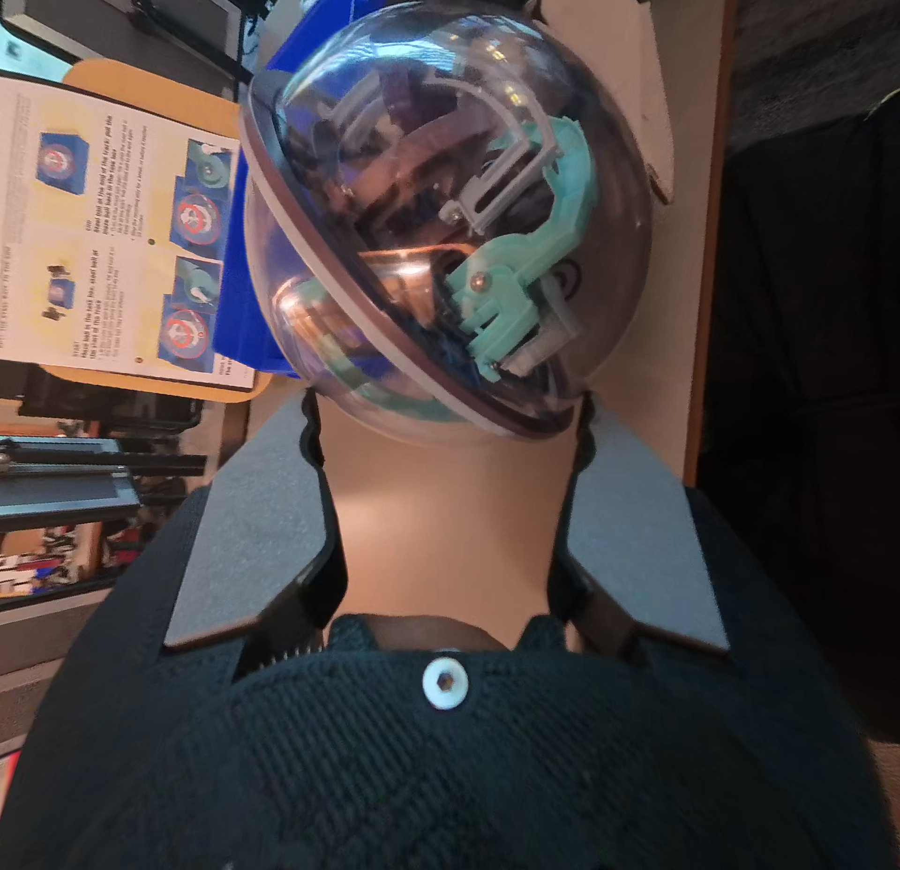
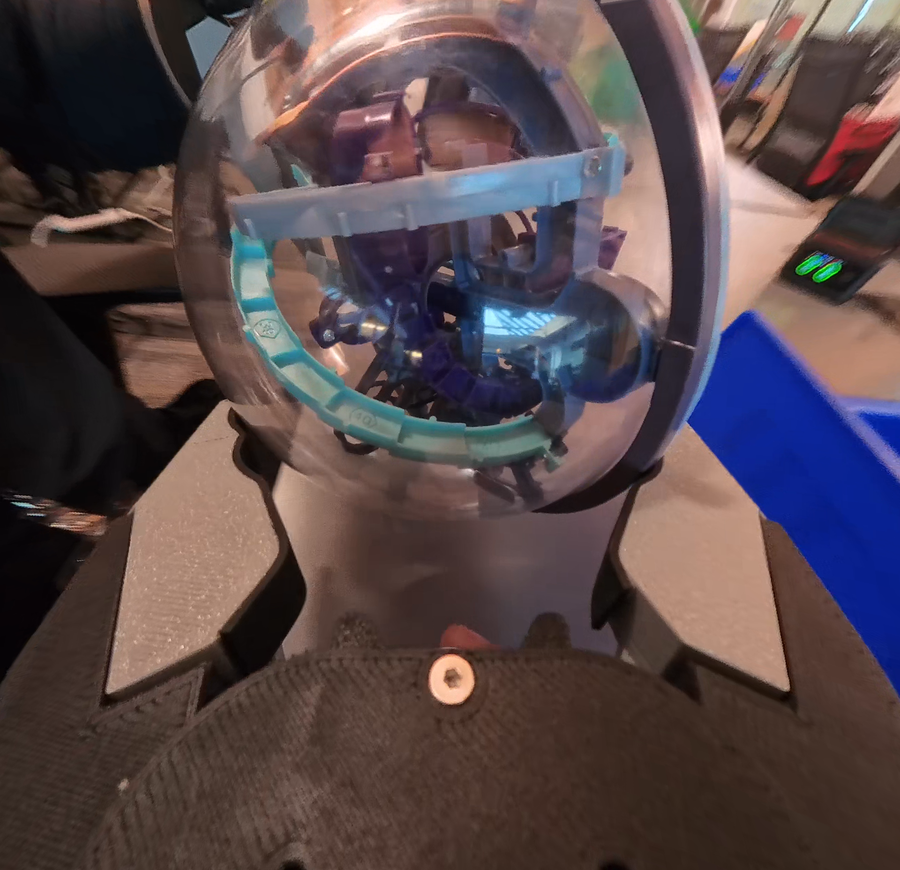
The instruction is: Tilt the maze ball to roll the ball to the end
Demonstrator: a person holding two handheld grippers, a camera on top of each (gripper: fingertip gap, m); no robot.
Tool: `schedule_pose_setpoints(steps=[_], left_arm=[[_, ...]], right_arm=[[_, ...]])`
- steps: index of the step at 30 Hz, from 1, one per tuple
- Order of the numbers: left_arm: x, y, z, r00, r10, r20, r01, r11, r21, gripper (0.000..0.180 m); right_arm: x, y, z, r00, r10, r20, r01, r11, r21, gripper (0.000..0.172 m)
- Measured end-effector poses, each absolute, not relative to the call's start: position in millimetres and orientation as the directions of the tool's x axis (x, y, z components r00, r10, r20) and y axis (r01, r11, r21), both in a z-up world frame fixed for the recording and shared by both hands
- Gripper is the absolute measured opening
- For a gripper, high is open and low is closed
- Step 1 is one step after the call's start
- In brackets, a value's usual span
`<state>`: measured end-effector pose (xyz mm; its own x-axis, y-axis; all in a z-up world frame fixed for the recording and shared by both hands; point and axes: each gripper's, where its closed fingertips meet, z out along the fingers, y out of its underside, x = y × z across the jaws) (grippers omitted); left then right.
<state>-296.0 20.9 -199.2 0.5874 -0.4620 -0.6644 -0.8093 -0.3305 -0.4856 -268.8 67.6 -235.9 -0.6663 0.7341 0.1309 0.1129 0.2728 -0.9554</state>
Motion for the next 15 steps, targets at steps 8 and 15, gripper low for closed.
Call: schedule_pose_setpoints(steps=[8,15], left_arm=[[-289.9,17.0,-203.0,0.716,-0.489,-0.498,-0.682,-0.339,-0.648,0.104],[-285.5,14.0,-203.1,0.779,-0.492,-0.389,-0.588,-0.359,-0.725,0.104]], right_arm=[[-260.5,60.7,-239.5,-0.711,0.701,-0.058,0.245,0.169,-0.955,0.152],[-255.0,56.4,-241.0,-0.729,0.662,-0.174,0.324,0.109,-0.94,0.152]])
